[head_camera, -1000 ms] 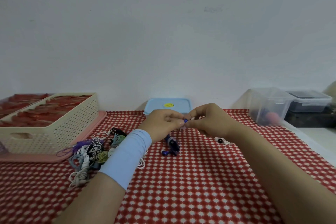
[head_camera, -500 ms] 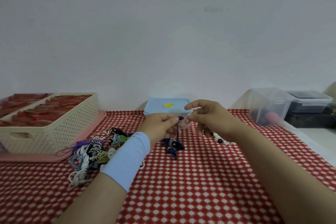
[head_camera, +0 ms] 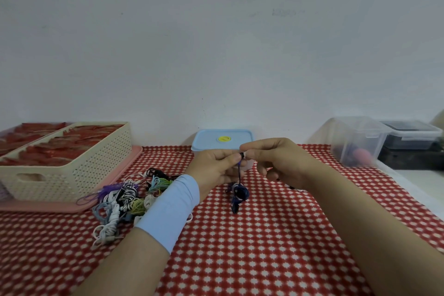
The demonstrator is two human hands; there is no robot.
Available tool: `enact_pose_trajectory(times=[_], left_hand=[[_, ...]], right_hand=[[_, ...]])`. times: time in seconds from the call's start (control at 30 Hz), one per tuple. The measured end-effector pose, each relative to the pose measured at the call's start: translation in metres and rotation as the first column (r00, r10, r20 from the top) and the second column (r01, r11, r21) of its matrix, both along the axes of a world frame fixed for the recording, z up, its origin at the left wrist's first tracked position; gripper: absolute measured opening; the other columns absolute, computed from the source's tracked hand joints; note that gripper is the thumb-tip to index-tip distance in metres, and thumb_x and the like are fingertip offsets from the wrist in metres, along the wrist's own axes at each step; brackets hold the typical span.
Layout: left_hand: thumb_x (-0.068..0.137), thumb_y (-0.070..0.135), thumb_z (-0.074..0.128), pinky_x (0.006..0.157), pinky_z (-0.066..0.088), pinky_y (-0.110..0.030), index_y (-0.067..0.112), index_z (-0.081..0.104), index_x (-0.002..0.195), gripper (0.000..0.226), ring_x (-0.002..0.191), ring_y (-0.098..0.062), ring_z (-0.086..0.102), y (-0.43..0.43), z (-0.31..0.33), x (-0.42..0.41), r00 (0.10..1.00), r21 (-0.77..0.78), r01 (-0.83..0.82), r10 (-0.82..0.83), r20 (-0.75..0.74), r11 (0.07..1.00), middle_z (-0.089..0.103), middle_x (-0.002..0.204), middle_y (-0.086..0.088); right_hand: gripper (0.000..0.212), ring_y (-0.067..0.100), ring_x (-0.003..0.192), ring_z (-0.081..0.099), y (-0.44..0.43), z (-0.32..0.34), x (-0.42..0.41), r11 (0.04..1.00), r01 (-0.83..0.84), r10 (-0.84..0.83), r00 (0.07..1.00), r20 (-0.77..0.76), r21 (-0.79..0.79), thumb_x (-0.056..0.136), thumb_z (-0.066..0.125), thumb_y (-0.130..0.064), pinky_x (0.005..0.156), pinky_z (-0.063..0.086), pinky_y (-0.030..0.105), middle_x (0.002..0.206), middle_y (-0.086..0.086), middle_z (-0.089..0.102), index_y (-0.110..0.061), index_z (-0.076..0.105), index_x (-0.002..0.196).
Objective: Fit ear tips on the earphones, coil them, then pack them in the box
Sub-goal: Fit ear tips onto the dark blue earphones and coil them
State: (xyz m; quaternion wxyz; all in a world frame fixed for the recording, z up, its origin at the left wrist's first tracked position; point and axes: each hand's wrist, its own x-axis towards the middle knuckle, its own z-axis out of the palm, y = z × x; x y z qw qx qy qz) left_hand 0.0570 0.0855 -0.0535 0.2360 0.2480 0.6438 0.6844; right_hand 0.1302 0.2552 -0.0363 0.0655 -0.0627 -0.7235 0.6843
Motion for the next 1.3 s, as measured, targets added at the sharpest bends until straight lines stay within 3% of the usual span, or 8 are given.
enact_pose_trajectory(times=[0.2,0.4,0.67,0.8,0.9,1.03,1.3], left_hand=[[0.096,0.009,0.058,0.078,0.059,-0.033,0.009,0.071,0.1,0.014,0.067,-0.01,0.068,0.0,0.0,0.0,1.0,-0.006,0.011,-0.011,-0.004,1.0,0.076,0.08,0.0],[0.094,0.006,0.059,0.071,0.057,-0.027,0.004,0.072,0.102,0.015,0.067,-0.01,0.068,-0.001,-0.002,-0.001,0.999,0.007,0.046,-0.046,0.006,0.999,0.076,0.087,-0.007],[0.091,0.002,0.062,0.064,0.055,-0.023,-0.003,0.072,0.1,0.014,0.072,-0.017,0.065,0.001,-0.005,0.001,1.0,0.028,0.019,-0.02,0.018,0.999,0.071,0.097,-0.021],[0.093,0.004,0.061,0.065,0.055,-0.024,-0.005,0.07,0.104,0.017,0.077,-0.019,0.066,0.0,-0.005,0.001,0.999,0.024,0.013,-0.014,0.037,1.0,0.071,0.104,-0.024],[0.094,0.011,0.061,0.067,0.057,-0.027,0.001,0.07,0.106,0.019,0.072,-0.015,0.067,0.001,-0.004,0.002,0.998,-0.012,0.011,-0.01,0.063,1.0,0.075,0.1,-0.014],[0.096,0.013,0.058,0.071,0.059,-0.028,0.008,0.071,0.097,0.014,0.066,-0.012,0.066,0.002,-0.001,0.004,0.992,0.001,0.013,-0.013,0.128,1.0,0.076,0.083,-0.003],[0.095,0.011,0.06,0.065,0.059,-0.028,0.002,0.068,0.098,0.013,0.061,-0.012,0.064,0.0,0.0,0.004,0.981,-0.01,0.032,-0.029,0.192,0.999,0.074,0.078,-0.004]], right_hand=[[0.012,0.011,0.05,0.053,0.003,-0.001,0.0,0.997,-0.006,0.009,0.999,0.038,-0.078,0.087,0.073,-0.004,0.038,0.036,0.02,0.074,0.008,0.072,-0.004,0.077,0.098],[0.019,0.011,0.052,0.051,0.006,-0.004,0.001,0.99,-0.086,0.094,0.993,0.07,-0.11,0.088,0.069,-0.004,0.038,0.036,0.018,0.089,0.015,0.074,0.001,0.077,0.105],[0.031,0.009,0.053,0.051,0.013,-0.007,-0.002,0.986,-0.135,0.145,0.984,0.104,-0.1,0.075,0.075,-0.014,0.04,0.035,0.018,0.088,0.012,0.073,-0.003,0.079,0.103],[0.024,0.01,0.051,0.053,0.008,-0.007,-0.002,0.993,-0.091,0.098,0.991,0.088,-0.08,0.073,0.077,-0.014,0.039,0.036,0.019,0.079,0.01,0.073,-0.006,0.078,0.096],[0.013,0.015,0.05,0.057,0.005,-0.004,0.001,1.0,0.014,-0.014,1.0,-0.005,0.024,0.083,0.077,-0.005,0.039,0.042,0.023,0.071,0.01,0.071,-0.008,0.076,0.095],[0.01,0.018,0.056,0.063,0.005,0.001,0.004,0.965,0.052,-0.019,0.992,-0.128,0.259,0.089,0.076,-0.008,0.045,0.049,0.027,0.077,0.008,0.076,-0.01,0.08,0.097],[0.008,0.023,0.059,0.063,0.009,0.006,0.004,0.905,0.052,0.006,0.991,-0.133,0.423,0.086,0.08,-0.007,0.047,0.051,0.025,0.07,0.008,0.075,-0.012,0.083,0.092]])
